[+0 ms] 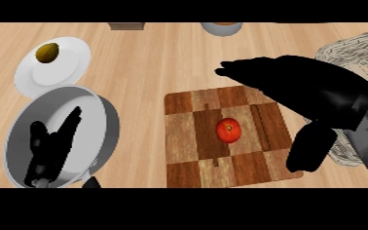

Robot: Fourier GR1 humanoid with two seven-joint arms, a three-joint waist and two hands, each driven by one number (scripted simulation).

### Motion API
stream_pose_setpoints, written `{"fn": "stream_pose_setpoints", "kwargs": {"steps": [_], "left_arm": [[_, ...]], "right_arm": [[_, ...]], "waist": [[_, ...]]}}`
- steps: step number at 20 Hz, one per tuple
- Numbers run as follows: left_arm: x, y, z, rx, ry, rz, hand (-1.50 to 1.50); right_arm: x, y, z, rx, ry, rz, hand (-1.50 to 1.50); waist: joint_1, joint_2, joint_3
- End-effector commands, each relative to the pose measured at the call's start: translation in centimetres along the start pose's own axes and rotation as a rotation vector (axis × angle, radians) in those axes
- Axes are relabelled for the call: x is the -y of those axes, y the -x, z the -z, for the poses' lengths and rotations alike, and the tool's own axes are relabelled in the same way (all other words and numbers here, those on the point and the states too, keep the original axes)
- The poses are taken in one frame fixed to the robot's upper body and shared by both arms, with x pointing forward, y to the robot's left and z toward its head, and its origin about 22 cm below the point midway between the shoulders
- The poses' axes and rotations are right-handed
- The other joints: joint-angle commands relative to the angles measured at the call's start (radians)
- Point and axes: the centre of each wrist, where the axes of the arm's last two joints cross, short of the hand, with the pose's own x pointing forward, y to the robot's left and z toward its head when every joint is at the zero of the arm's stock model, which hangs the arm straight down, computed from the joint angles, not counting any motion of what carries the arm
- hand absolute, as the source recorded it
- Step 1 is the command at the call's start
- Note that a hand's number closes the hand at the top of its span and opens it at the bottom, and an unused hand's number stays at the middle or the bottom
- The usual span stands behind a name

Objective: Pick the tomato from the cutting board and place it in the basket

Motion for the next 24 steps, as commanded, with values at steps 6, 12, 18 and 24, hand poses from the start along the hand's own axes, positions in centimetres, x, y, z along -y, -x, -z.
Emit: {"fn": "stream_pose_setpoints", "kwargs": {"steps": [6, 12, 18, 24], "left_arm": [[1.2, 2.8, -1.4, -0.105, 0.047, -0.024, 0.00], [1.0, 3.1, -0.2, -0.112, 0.017, -0.016, 0.00], [2.1, 3.0, -1.4, -0.113, 0.026, -0.032, 0.00], [2.2, 2.0, -0.5, -0.118, 0.033, -0.030, 0.00]], "right_arm": [[-6.3, 1.8, 3.2, -0.046, -0.034, -0.041, -1.50], [-7.2, 2.7, 4.7, -0.063, -0.030, -0.029, -1.50], [-9.7, 3.8, 5.2, -0.033, -0.043, -0.030, -1.50], [-11.6, 5.2, 5.9, -0.052, -0.020, -0.045, -1.50]], "waist": [[0.005, 0.011, -0.014], [0.002, 0.011, -0.015], [0.000, 0.007, -0.014], [-0.002, 0.008, -0.014]]}}
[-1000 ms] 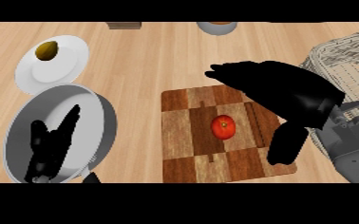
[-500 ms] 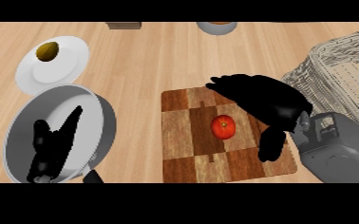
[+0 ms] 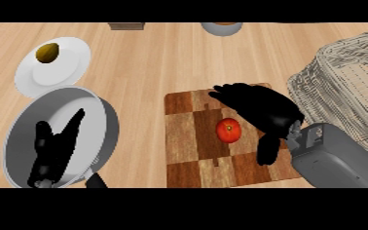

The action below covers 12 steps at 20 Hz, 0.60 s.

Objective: Pick the tomato from the cutting board and place it in the basket

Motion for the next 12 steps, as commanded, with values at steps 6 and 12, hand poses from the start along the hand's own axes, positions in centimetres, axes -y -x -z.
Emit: {"fn": "stream_pose_setpoints", "kwargs": {"steps": [6, 12], "left_arm": [[1.3, 3.6, -1.1, -0.090, 0.016, -0.049, 0.00], [0.6, 4.4, -1.7, -0.095, 0.024, -0.021, 0.00]], "right_arm": [[-3.7, 0.6, 2.2, 0.017, 0.026, 0.027, -1.50], [-5.1, -1.3, 3.3, 0.023, -0.006, -0.017, -1.50]], "waist": [[0.003, 0.007, -0.017], [0.002, 0.005, -0.017]]}}
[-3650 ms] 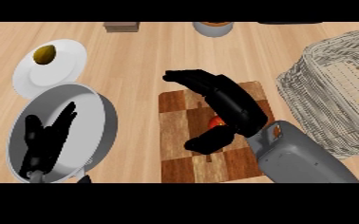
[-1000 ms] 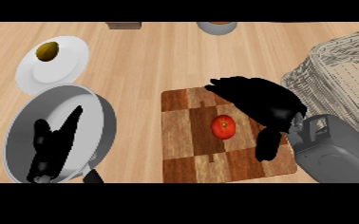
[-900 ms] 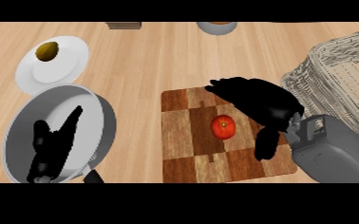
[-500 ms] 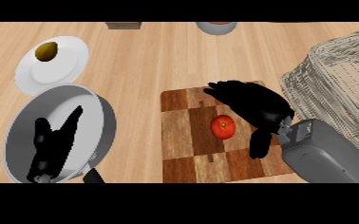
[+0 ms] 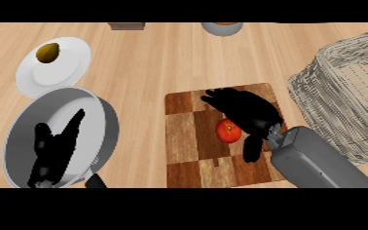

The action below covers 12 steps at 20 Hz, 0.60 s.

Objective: Pick the tomato from the cutting board and place it in the basket

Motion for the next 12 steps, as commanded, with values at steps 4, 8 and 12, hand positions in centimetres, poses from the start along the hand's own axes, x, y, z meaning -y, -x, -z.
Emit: {"fn": "stream_pose_setpoints", "kwargs": {"steps": [4, 8, 12], "left_arm": [[1.3, 2.3, -0.5, -0.100, 0.029, -0.014, 0.00], [0.2, 2.9, -1.1, -0.111, 0.017, -0.044, 0.00], [0.9, 3.3, -1.1, -0.096, 0.022, -0.032, 0.00]], "right_arm": [[-0.8, -0.2, 1.0, -0.048, -0.085, -0.058, -1.50], [-3.4, 0.7, 0.9, -0.085, -0.103, -0.064, -1.50], [-3.9, 2.0, 1.6, -0.075, -0.101, -0.066, -1.50]], "waist": [[-0.001, 0.007, -0.018], [-0.004, 0.007, -0.017], [0.000, 0.009, -0.017]]}}
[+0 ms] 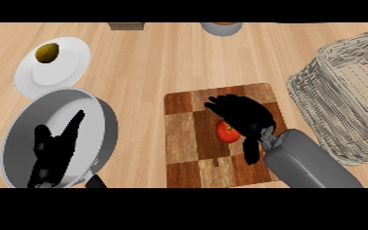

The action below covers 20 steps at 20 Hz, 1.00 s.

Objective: Pick the tomato from the cutting board and place it in the basket

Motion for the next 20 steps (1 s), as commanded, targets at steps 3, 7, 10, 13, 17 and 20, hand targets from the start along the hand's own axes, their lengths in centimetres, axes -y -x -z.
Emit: {"fn": "stream_pose_setpoints", "kwargs": {"steps": [3, 7, 10, 13, 17, 20], "left_arm": [[1.9, 1.2, -0.9, -0.099, 0.023, -0.017, 0.00], [2.2, 3.8, -0.8, -0.093, 0.031, -0.017, 0.00], [0.4, 3.5, -0.9, -0.111, 0.030, -0.034, 0.00], [1.4, 2.1, -0.5, -0.103, 0.015, -0.029, 0.00], [1.3, 3.9, -0.4, -0.089, 0.023, -0.001, 0.00], [1.6, 2.3, -0.1, -0.097, 0.019, -0.037, 0.00]], "right_arm": [[-1.2, -0.6, 1.3, 0.005, 0.021, 0.016, -1.50], [-0.6, -0.2, 2.1, 0.006, 0.014, 0.010, -1.50], [-1.3, 1.4, 1.5, 0.009, 0.020, 0.022, -1.50], [-2.5, 0.3, 2.8, 0.053, 0.017, -0.040, 1.50], [-2.6, 1.1, 2.5, 0.075, 0.083, -0.150, 1.50], [-2.4, 2.1, 2.9, 0.070, 0.086, -0.157, 1.50]], "waist": [[0.003, 0.007, -0.015], [0.004, 0.009, -0.016], [0.002, 0.008, -0.016], [0.007, 0.009, -0.015], [0.003, 0.010, -0.016], [0.005, 0.009, -0.016]]}}
